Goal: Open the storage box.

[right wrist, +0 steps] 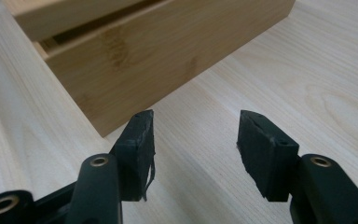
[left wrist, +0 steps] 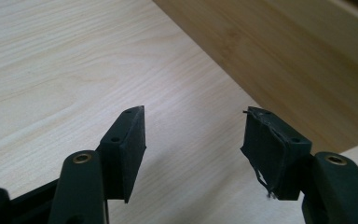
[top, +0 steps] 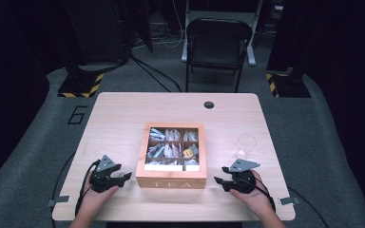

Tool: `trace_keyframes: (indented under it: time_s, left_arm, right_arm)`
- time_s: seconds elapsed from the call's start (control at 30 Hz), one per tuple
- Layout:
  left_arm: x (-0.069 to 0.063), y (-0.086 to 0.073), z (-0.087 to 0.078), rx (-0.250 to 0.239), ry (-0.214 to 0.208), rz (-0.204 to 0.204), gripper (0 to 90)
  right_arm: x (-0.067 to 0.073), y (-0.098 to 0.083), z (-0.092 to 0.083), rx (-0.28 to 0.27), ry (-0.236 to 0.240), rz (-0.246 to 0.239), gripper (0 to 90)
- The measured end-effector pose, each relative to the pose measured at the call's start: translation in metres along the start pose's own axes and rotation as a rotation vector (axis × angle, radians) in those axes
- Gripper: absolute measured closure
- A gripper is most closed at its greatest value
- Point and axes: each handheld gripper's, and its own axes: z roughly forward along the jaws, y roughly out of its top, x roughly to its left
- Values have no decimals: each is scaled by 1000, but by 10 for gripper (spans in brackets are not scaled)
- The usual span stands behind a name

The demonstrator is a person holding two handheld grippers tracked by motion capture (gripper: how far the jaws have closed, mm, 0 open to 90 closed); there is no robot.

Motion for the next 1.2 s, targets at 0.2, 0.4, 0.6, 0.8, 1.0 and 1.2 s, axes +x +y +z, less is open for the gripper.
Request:
trace_keyframes:
  time_s: [0.2, 0.4, 0.6, 0.8, 1.0, 1.2]
  left_arm:
    - [0, 2, -7, -9, -13, 6, 405]
    - [-3, 5, -13, -10, -26, 13, 419]
    - [-8, 8, -17, -29, -46, 18, 409]
    - [-12, 13, -20, -24, -56, 30, 399]
    - [-18, 13, -22, -12, -64, 46, 428]
    - [-24, 16, -28, -34, -81, 61, 458]
  right_arm:
    - [3, 3, -6, -7, -6, 1, 469]
    - [7, 7, -11, -35, 18, 22, 489]
    - [10, 10, -15, -49, 18, 15, 505]
    - [12, 13, -17, -46, 17, 5, 504]
    - [18, 17, -21, -52, 25, -17, 496]
    - [24, 23, -25, -73, 70, -37, 528]
